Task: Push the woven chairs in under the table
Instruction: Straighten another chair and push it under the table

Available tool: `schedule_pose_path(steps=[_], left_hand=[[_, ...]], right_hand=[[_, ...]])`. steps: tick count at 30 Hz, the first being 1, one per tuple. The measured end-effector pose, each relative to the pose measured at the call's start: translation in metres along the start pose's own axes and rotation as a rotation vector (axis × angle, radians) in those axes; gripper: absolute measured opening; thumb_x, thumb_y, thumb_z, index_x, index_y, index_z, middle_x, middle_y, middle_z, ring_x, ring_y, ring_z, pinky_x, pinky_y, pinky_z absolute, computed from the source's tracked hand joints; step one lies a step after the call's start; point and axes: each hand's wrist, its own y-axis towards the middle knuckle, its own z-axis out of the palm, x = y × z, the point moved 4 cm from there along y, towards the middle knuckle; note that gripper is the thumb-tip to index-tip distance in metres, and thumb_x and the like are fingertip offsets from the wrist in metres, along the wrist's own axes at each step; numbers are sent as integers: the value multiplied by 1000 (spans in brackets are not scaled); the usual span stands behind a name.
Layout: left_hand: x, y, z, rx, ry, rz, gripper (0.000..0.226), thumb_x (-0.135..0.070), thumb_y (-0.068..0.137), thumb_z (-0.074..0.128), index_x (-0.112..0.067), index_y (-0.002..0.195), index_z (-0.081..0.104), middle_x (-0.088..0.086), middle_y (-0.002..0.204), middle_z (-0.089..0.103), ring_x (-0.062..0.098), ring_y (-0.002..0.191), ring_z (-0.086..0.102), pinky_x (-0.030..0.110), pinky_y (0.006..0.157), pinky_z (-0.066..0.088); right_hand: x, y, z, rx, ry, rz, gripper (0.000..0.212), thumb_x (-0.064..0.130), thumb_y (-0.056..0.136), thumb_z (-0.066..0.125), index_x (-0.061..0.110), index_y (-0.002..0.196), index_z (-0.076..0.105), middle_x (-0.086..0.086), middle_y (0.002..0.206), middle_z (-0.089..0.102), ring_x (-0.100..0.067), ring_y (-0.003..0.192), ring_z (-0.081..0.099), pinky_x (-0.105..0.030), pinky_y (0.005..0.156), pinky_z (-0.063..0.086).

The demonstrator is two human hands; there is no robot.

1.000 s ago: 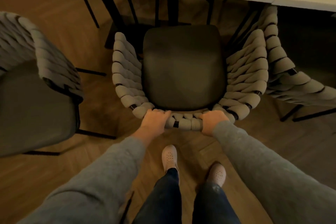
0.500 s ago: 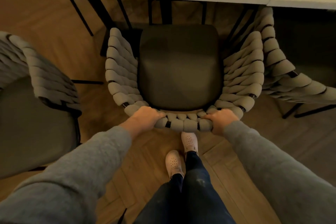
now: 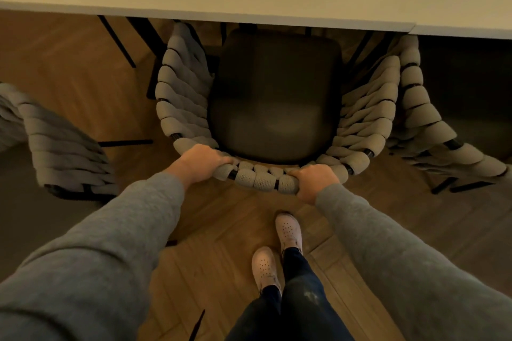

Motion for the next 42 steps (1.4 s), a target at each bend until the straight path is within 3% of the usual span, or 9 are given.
schedule_pose_path(steps=[11, 15, 27, 29, 31, 34, 37, 39, 42], left_hand=[[29, 52, -8, -51, -85, -75, 42, -29, 96, 52, -32, 137, 43, -1, 117, 64, 19, 103, 63, 37, 88, 52], [29, 60, -9, -78, -79, -70, 39, -28, 96, 52, -31, 135, 45, -1, 113, 66, 19, 100, 64, 35, 82, 51], [15, 69, -8, -53, -135, -151, 32, -19, 97, 52, -28, 128, 48, 2, 113, 65, 23, 103, 63, 41, 88, 53], [16, 68, -6, -50, -180, -158, 35, -22, 95, 55, -27, 130, 47, 4, 121, 62, 25, 111, 58, 42, 95, 47], [13, 61, -4, -90, -231, -148, 52, -30, 91, 61, -26, 139, 41, 5, 137, 50, 27, 129, 44, 46, 111, 31], [9, 30, 4, -240, -382, -189, 69, -42, 88, 64, -25, 147, 32, 7, 155, 28, 26, 146, 16, 46, 119, 3], [17, -19, 23, -478, -537, -318, 64, -46, 89, 60, -21, 145, 40, 10, 156, 28, 27, 147, 15, 45, 119, 2], [28, -57, 44, -531, -589, -506, 58, -45, 91, 59, -20, 141, 44, 11, 155, 28, 27, 147, 17, 42, 118, 2], [44, -108, 77, -522, -662, -792, 54, -44, 92, 58, -21, 139, 46, 12, 156, 27, 26, 147, 15, 39, 118, 0]], right_hand=[[-31, 36, -49, 19, -41, 12, 43, 36, 90, 63, 35, 131, 53, 4, 111, 64, -17, 105, 60, -35, 96, 48], [-39, 42, -49, 37, -73, -17, 49, 40, 88, 64, 38, 135, 50, 5, 110, 65, -16, 104, 60, -34, 95, 48], [-58, 50, -49, 41, -163, -53, 49, 45, 88, 62, 43, 135, 47, 8, 107, 65, -14, 100, 61, -32, 90, 48], [-58, 53, -49, 83, -194, -46, 53, 46, 87, 64, 44, 137, 45, 7, 111, 64, -15, 102, 60, -33, 91, 48], [-58, 55, -46, 176, -190, -13, 63, 50, 82, 69, 42, 139, 44, 6, 120, 61, -17, 109, 58, -35, 94, 49], [-42, 56, -43, 395, -58, 3, 100, 57, 67, 80, 33, 150, 29, 1, 142, 47, -22, 127, 48, -38, 106, 42], [9, 67, -63, 443, 91, -84, 115, 61, 69, 77, 31, 155, 8, -3, 157, 25, -25, 142, 30, -35, 113, 31], [63, 76, -82, 345, 126, -193, 111, 62, 72, 74, 33, 155, 6, -4, 160, 19, -26, 145, 25, -37, 115, 28], [144, 83, -104, 105, 197, -348, 97, 53, 81, 70, 33, 154, 12, -4, 158, 23, -28, 140, 34, -43, 113, 34]])
